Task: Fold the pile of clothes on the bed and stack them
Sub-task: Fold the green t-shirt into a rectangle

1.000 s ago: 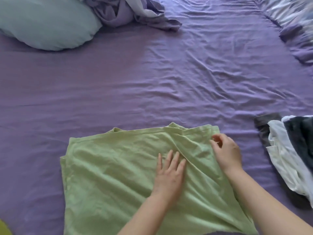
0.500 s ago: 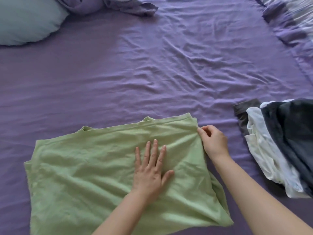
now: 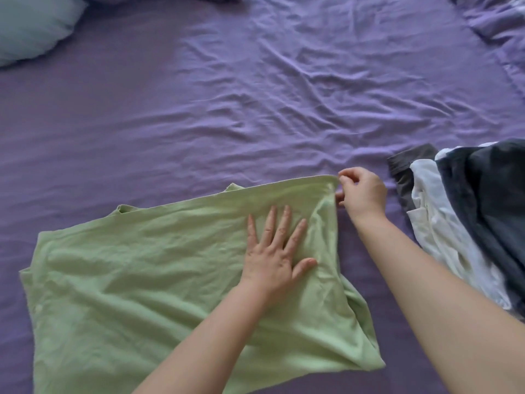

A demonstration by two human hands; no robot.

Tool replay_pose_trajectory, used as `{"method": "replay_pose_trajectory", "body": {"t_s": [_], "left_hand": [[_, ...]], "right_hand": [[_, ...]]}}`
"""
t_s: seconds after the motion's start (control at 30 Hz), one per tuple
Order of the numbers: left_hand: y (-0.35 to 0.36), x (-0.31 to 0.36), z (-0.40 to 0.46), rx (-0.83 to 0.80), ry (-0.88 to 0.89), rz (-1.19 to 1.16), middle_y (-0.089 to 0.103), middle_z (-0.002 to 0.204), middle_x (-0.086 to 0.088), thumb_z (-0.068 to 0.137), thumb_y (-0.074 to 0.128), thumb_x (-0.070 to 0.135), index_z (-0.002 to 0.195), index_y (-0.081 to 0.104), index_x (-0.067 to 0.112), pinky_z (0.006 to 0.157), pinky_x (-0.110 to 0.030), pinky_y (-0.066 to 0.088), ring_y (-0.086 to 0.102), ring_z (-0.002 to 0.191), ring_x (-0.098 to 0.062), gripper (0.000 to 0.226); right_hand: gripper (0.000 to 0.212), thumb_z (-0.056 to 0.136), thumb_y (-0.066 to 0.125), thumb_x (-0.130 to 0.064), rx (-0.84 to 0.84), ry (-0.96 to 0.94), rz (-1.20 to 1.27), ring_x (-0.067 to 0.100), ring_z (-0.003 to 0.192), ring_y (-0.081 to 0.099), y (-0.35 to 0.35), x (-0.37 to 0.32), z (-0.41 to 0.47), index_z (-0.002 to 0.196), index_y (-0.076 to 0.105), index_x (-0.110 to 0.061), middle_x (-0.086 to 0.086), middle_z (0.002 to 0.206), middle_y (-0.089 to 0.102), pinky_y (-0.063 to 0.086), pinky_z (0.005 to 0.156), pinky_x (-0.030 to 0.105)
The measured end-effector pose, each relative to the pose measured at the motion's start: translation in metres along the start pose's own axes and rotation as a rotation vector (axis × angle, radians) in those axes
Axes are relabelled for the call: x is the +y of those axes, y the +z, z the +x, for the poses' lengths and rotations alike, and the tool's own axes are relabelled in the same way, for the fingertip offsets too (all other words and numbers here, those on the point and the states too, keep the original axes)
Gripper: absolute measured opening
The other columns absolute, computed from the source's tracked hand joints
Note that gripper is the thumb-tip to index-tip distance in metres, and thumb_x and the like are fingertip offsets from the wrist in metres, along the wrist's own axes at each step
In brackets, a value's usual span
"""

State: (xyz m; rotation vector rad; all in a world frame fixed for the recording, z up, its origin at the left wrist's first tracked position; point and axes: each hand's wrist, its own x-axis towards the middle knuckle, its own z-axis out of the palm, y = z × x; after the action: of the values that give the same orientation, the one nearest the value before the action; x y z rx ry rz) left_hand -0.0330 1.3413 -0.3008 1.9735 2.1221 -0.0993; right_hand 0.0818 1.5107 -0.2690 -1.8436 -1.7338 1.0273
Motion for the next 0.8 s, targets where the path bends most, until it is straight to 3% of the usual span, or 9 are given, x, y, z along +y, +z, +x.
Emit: {"method": "replay_pose_trajectory", "body": {"t_s": [0.07, 0.13, 0.23, 0.33, 0.53, 0.6, 0.67, 0.73, 0.8], "left_hand": [[0.004, 0.004, 0.001, -0.019, -0.048, 0.002, -0.033, 0.150, 0.000, 0.083, -0.005, 0.072, 0.142, -0.020, 0.035, 0.108, -0.061, -0.023, -0.034, 0.138, -0.027, 0.071], [0.003, 0.010, -0.006, -0.022, -0.085, -0.016, -0.027, 0.153, -0.003, 0.085, -0.003, 0.071, 0.145, -0.015, 0.034, 0.110, -0.060, -0.020, -0.027, 0.142, -0.029, 0.072], [0.002, 0.027, -0.031, 0.022, -0.098, -0.068, 0.010, 0.159, -0.011, 0.090, 0.016, 0.066, 0.150, 0.020, 0.027, 0.112, -0.059, 0.002, 0.007, 0.147, -0.035, 0.072], [0.005, 0.046, -0.067, 0.022, -0.066, -0.097, 0.035, 0.152, -0.014, 0.089, 0.028, 0.061, 0.142, 0.044, 0.022, 0.107, -0.060, 0.017, 0.030, 0.140, -0.037, 0.068], [0.013, 0.078, -0.127, -0.047, -0.085, -0.134, 0.034, 0.152, -0.015, 0.091, 0.030, 0.059, 0.143, 0.043, 0.021, 0.106, -0.060, 0.019, 0.031, 0.139, -0.038, 0.066], [0.014, 0.086, -0.139, -0.033, -0.105, -0.151, 0.034, 0.152, -0.016, 0.091, 0.031, 0.058, 0.143, 0.043, 0.021, 0.106, -0.060, 0.020, 0.031, 0.139, -0.038, 0.065], [0.014, 0.090, -0.150, -0.018, -0.103, -0.157, 0.035, 0.151, -0.016, 0.090, 0.035, 0.054, 0.142, 0.044, 0.021, 0.106, -0.061, 0.023, 0.033, 0.138, -0.038, 0.063], [0.017, 0.091, -0.161, 0.027, -0.078, -0.147, 0.040, 0.148, -0.017, 0.086, 0.054, 0.048, 0.139, 0.050, 0.020, 0.103, -0.062, 0.036, 0.040, 0.134, -0.039, 0.061], [0.017, 0.088, -0.169, 0.070, -0.087, -0.194, 0.054, 0.135, -0.019, 0.069, 0.082, 0.033, 0.125, 0.064, 0.016, 0.094, -0.063, 0.044, 0.049, 0.127, -0.040, 0.062]], "right_hand": [[0.023, 0.088, 0.061, -0.008, -0.018, -0.124, -0.039, 0.022, 0.084, 0.062, -0.005, 0.006, -0.027, 0.110, 0.065, -0.007, 0.007, 0.103, 0.059, 0.046, 0.089, 0.025], [0.019, 0.085, 0.067, -0.009, -0.046, -0.240, -0.055, 0.015, 0.079, 0.058, -0.016, 0.021, -0.075, 0.104, 0.065, -0.011, -0.001, 0.094, 0.056, 0.045, 0.080, 0.023], [0.017, 0.084, 0.069, -0.011, -0.090, -0.223, -0.107, 0.016, 0.081, 0.059, -0.032, 0.058, -0.151, 0.099, 0.064, -0.015, -0.004, 0.090, 0.059, 0.045, 0.075, 0.025], [0.019, 0.083, 0.072, -0.017, -0.068, -0.076, -0.223, 0.028, 0.085, 0.061, -0.041, 0.088, -0.205, 0.100, 0.065, -0.012, 0.003, 0.090, 0.063, 0.047, 0.075, 0.039], [0.050, 0.081, 0.067, -0.047, -0.077, 0.120, -0.223, 0.029, 0.100, 0.061, -0.048, 0.093, -0.237, 0.116, 0.053, -0.014, 0.003, 0.106, 0.064, 0.045, 0.081, 0.039], [0.045, 0.088, 0.061, -0.042, -0.168, 0.039, -0.369, 0.031, 0.106, 0.059, -0.045, 0.097, -0.238, 0.120, 0.053, -0.012, 0.006, 0.116, 0.062, 0.044, 0.081, 0.039], [0.028, 0.096, 0.051, -0.034, -0.193, 0.043, -0.399, 0.032, 0.103, 0.058, -0.048, 0.102, -0.233, 0.112, 0.055, -0.011, 0.009, 0.113, 0.063, 0.042, 0.075, 0.039], [0.026, 0.100, 0.042, -0.031, -0.150, 0.131, -0.366, 0.036, 0.097, 0.058, -0.055, 0.106, -0.228, 0.102, 0.054, -0.009, 0.015, 0.104, 0.065, 0.037, 0.068, 0.040], [0.030, 0.102, 0.036, -0.033, -0.151, 0.148, -0.388, 0.037, 0.094, 0.057, -0.056, 0.107, -0.227, 0.099, 0.052, -0.008, 0.016, 0.100, 0.065, 0.033, 0.064, 0.038]]}}
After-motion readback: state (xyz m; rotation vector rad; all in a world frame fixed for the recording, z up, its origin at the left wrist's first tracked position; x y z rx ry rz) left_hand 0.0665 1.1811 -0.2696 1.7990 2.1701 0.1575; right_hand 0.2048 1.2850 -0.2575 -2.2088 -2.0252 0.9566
